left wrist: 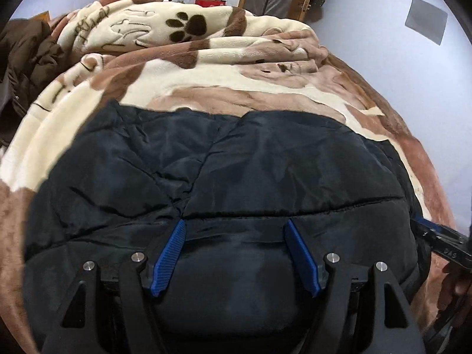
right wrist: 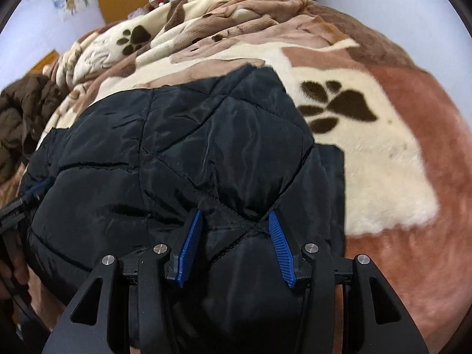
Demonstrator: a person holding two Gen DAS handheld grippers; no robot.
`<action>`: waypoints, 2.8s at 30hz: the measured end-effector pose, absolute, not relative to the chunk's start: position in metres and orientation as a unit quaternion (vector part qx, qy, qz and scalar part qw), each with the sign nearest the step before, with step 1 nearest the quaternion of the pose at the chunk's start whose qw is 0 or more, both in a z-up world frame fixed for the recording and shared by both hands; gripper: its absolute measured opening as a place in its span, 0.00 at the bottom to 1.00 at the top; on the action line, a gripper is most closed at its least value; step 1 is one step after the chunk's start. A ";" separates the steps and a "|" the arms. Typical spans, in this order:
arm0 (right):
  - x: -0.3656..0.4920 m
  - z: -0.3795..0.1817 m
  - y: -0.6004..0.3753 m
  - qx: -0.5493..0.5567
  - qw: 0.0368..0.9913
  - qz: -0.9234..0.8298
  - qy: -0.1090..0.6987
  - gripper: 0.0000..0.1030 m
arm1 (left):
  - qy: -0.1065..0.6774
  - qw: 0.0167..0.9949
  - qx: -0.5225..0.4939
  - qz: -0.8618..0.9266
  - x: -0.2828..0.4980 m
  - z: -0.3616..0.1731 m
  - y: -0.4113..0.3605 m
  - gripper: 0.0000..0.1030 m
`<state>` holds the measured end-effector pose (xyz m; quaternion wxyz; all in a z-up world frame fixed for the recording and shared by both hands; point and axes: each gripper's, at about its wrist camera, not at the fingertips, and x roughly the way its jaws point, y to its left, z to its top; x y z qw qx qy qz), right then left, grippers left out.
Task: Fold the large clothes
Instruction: 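Press the folded black jacket flat with both open tools, then close both tools on the folded black jacket's edge, then lift the jacket edge with both tools and fold it over the bundle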
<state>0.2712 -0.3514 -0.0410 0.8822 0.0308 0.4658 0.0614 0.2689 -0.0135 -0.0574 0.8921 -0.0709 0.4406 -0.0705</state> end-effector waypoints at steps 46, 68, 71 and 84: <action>0.212 -0.080 -0.378 0.073 0.867 0.036 0.492 0.46 | 0.443 0.888 -0.122 0.026 0.231 -0.083 0.095 0.69; 0.298 -0.052 -0.374 0.051 0.884 0.033 0.464 0.46 | 0.435 0.894 -0.108 -0.012 0.298 -0.061 0.092 0.60; 0.288 -0.032 -0.378 0.052 0.893 0.032 0.446 0.47 | 0.409 0.906 -0.109 -0.011 0.278 -0.039 0.104 0.60; 0.262 -0.074 -0.410 0.109 0.868 0.035 0.484 0.70 | 0.456 0.870 -0.188 0.015 0.251 -0.094 0.141 0.66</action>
